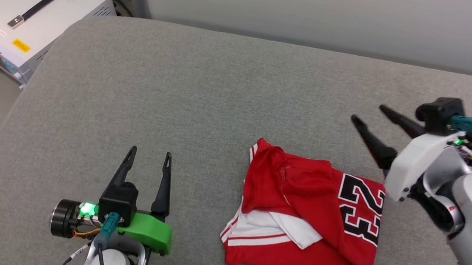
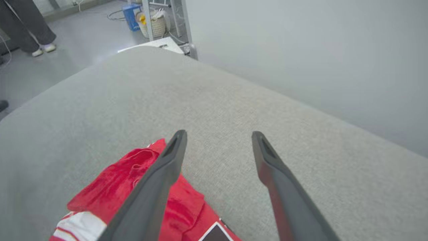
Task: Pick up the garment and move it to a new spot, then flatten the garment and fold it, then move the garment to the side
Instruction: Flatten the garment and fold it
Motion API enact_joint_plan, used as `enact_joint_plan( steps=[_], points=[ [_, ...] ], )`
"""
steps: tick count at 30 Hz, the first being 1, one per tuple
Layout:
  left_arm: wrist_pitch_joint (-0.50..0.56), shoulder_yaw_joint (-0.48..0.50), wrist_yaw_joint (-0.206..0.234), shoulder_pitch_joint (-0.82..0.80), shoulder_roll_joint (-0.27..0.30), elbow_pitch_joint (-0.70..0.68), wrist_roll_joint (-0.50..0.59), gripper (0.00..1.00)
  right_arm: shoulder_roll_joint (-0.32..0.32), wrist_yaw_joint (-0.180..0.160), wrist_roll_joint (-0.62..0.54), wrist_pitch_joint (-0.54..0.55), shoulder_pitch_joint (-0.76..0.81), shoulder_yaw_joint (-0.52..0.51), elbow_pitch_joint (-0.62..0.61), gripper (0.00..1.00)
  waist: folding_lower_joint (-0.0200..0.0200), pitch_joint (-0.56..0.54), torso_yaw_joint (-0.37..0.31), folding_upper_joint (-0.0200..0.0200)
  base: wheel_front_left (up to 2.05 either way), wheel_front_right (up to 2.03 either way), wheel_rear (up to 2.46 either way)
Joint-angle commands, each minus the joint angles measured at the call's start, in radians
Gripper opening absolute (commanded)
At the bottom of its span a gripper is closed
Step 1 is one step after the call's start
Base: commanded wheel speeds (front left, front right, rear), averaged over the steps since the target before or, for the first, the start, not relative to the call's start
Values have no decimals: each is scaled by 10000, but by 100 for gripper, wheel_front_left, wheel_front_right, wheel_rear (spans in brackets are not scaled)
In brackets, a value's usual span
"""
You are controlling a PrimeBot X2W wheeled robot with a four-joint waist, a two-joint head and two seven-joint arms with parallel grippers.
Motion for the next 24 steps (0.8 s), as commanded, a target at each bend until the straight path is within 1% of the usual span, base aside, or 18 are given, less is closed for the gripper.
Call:
enact_joint_plan(
  steps=[1, 4, 6, 9, 10, 12, 16, 20, 24],
  points=[
    [-59, 50, -4, 134, 53, -66, 48, 100, 53, -7, -460, -512, 212, -433, 34, 100, 0, -336, -412, 57, 0, 0, 0],
    [-59, 88, 3, 202, 52, -118, 58, 100, 330, -7, -1675, -1666, 548, -1560, 121, 100, 0, -433, -610, 57, 0, 0, 0],
    [-59, 113, 10, 253, 56, -151, 66, 100, 643, -7, -2557, -2379, 843, -2367, 167, 100, 0, -493, -727, 57, 0, 0, 0],
    [-59, 165, 35, 362, 65, -191, 73, 100, 1235, -7, -3725, -3330, 1453, -3565, 135, 100, 0, -606, -890, 57, 0, 0, 0],
    [-59, 209, 48, 475, 86, -249, 78, 100, 1750, -7, -4620, -3776, 2090, -4436, -94, 100, 0, -688, -992, 57, 0, 0, 0],
    [-59, 230, 43, 558, 105, -290, 81, 100, 2154, -7, -5132, -3945, 2625, -5006, -362, 100, 0, -749, -1031, 57, 0, 0, 0],
    [-59, 277, 44, 717, 145, -368, 85, 100, 2913, -7, -5510, -4055, 3596, -5794, -906, 100, 0, -862, -1073, 57, 0, 0, 0],
    [-59, 341, 83, 909, 159, -446, 73, 100, 3508, -7, -5629, -4072, 4515, -6246, -1374, 100, 0, -945, -1069, 57, 0, 0, 0],
    [-59, 441, 124, 1075, 159, -523, 24, 100, 3910, -7, -5676, -4075, 5322, -6451, -1757, 100, 0, -998, -1016, 57, 0, 0, 0]
  ],
)
